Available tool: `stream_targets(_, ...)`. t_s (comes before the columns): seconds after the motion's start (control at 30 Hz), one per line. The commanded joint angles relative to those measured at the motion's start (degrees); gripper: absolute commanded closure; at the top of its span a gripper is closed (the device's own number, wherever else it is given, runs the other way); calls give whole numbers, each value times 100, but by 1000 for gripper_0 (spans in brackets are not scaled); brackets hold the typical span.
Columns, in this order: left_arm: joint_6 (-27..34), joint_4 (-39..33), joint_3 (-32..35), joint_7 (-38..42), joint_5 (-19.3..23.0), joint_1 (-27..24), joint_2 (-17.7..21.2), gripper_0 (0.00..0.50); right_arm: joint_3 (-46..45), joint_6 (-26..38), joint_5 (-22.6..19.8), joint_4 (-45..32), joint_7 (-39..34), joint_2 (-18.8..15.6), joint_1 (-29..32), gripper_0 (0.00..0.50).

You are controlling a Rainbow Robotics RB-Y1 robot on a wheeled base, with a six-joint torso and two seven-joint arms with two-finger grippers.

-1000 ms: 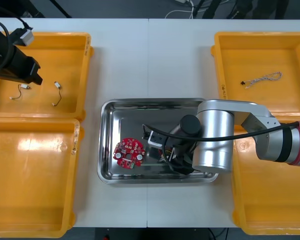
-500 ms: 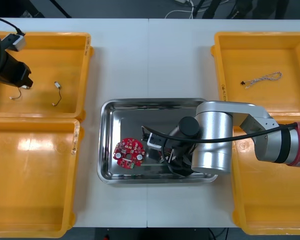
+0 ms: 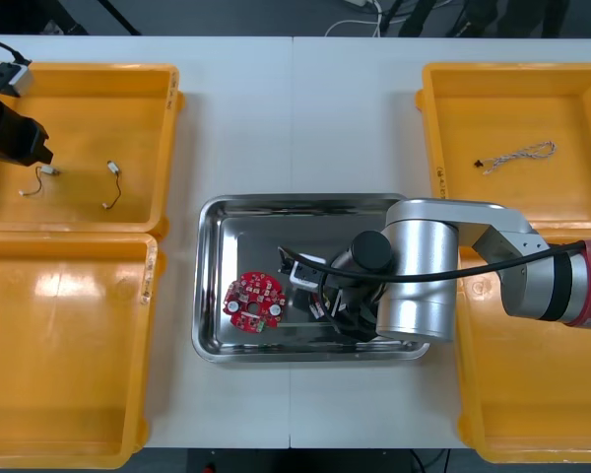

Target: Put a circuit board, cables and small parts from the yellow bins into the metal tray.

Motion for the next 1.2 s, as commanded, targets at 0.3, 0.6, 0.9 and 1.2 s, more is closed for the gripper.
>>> stream_targets(0.3,-456,351,174,-618,-216,-352,-271,0,-1028,876,-438,-274,324,94,-218,0)
stream_targets(0.6,-702,614,174,-750,-339,-344,-482,0,-2434,2054,-1484,-274,332,103,-218,0)
stream_targets(0.9,-1098,825,-54,-846,-436,-326,-553,0,-3876,3416,-1660,-265,280,191,-209,0)
stream_targets(1.2,-1177,878,-142,-855,-471,-317,-544,0,-5001,3597,-1405,429,280,200,-209,0)
